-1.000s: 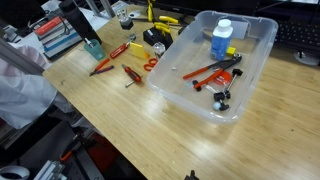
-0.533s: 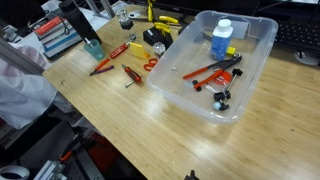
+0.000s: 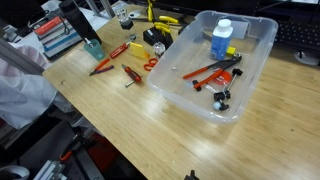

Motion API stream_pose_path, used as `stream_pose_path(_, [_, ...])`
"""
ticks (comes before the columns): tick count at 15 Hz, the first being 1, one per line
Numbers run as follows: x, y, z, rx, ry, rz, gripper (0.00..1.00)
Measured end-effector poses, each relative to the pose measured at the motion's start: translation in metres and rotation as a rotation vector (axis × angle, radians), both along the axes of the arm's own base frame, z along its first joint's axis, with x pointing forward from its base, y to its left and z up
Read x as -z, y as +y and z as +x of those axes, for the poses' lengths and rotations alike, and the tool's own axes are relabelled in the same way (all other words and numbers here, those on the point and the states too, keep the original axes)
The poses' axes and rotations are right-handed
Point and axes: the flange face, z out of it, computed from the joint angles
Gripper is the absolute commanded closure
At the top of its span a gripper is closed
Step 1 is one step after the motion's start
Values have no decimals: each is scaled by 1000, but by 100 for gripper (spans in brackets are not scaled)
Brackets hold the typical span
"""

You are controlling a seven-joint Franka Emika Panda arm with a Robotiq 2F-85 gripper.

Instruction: Put the screwdriver into the basket.

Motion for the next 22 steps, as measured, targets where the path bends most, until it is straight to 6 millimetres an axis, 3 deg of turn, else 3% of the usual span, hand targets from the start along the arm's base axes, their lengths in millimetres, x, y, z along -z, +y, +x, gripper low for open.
stream_pose_path(5, [11,37,32,-126,-10,9,0])
stream_pose_path(14, [11,42,35,-138,-6,1,0])
stream_pose_path(16, [12,59,45,-191,-18,-3,0])
stream_pose_path(18, [20,91,64,-279,-20,-10,0])
stream_pose_path(22, [57,150,105,-449,18,-51,0])
